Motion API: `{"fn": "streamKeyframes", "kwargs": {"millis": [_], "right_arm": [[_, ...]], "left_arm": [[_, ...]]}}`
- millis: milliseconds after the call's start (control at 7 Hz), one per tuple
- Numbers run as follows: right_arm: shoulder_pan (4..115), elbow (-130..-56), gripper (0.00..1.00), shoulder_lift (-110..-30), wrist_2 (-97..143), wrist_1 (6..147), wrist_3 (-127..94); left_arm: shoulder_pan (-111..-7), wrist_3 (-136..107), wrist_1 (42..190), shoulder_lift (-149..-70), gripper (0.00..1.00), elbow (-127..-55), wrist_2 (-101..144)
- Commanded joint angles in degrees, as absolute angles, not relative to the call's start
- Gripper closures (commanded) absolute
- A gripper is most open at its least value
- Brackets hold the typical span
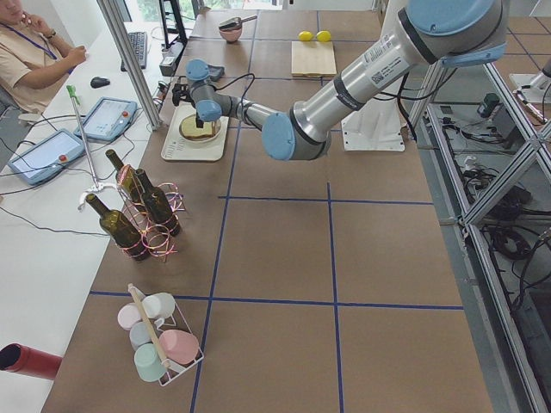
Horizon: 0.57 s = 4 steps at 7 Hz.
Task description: Make sandwich and place on tray
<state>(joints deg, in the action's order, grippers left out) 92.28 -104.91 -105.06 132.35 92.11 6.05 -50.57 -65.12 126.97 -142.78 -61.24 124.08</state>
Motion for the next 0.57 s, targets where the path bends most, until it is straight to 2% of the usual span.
{"fn": "streamKeyframes", "kwargs": {"millis": [0, 143, 286, 429], "right_arm": [[92.29, -104.85, 0.00, -104.94, 132.28, 92.11, 5.89], [92.29, -104.85, 0.00, -104.94, 132.36, 92.11, 5.89], [92.29, -104.85, 0.00, -105.03, 132.45, 92.11, 5.89], [92.29, -104.85, 0.00, -105.12, 132.36, 92.11, 5.80]], "left_arm": [[-51.06, -56.30, 110.64, -126.55, 0.00, -89.17, 124.63], [-52.72, -50.07, 106.56, -117.43, 0.00, -101.30, 124.63], [-55.69, -44.09, 104.87, -107.94, 0.00, -108.73, 124.63], [-60.77, -34.11, 104.77, -99.58, 0.00, -111.94, 124.72]]}}
